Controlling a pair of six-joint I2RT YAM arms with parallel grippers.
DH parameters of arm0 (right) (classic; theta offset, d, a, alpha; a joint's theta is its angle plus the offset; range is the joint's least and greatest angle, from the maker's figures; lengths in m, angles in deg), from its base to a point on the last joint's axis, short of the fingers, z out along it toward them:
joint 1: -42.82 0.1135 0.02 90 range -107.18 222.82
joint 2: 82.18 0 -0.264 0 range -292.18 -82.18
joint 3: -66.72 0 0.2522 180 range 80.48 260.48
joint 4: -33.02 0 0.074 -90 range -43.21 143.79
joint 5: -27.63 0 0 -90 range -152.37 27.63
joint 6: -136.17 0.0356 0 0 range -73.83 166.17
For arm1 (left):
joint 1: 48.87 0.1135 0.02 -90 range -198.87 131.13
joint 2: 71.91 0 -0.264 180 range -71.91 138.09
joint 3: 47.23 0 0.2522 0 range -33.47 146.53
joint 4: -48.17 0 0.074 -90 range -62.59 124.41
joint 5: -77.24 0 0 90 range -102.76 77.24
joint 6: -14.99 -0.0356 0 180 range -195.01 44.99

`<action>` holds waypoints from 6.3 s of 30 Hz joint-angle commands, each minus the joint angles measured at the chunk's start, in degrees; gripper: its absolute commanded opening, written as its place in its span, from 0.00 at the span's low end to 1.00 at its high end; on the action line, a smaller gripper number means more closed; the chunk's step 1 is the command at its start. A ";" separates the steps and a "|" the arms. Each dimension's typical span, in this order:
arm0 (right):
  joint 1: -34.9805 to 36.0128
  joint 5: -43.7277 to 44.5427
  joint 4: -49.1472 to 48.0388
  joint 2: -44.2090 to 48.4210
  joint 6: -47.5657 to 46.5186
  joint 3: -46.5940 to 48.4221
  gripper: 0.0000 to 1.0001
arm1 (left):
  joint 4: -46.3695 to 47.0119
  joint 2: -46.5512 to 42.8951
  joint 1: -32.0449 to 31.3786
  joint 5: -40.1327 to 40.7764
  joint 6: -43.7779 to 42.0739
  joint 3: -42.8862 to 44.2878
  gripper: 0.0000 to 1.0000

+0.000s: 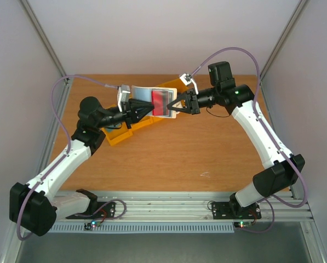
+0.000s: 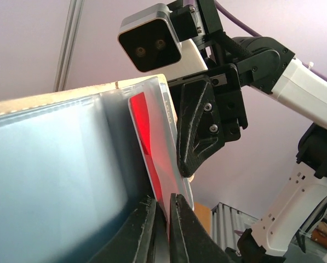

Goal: Take the credit cards out of the card holder

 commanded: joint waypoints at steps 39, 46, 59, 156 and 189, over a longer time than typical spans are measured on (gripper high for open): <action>-5.72 4.75 4.92 1.11 -0.96 -0.61 0.01 | -9.12 -3.21 3.67 6.12 -6.62 -0.94 0.00; -13.83 8.28 3.50 -0.09 4.88 -4.35 0.01 | -14.98 -3.43 4.11 11.25 -16.28 -0.64 0.00; -18.37 17.21 -2.11 -0.53 10.35 -6.73 0.01 | -23.93 0.47 0.25 34.52 -50.79 3.74 0.00; -28.83 11.83 -0.37 -2.26 5.83 -4.62 0.01 | -47.86 66.46 -7.33 65.32 -82.80 54.99 0.12; -26.52 -1.00 3.39 0.60 -1.61 -4.02 0.01 | -36.92 33.89 0.92 0.13 -36.69 39.01 0.99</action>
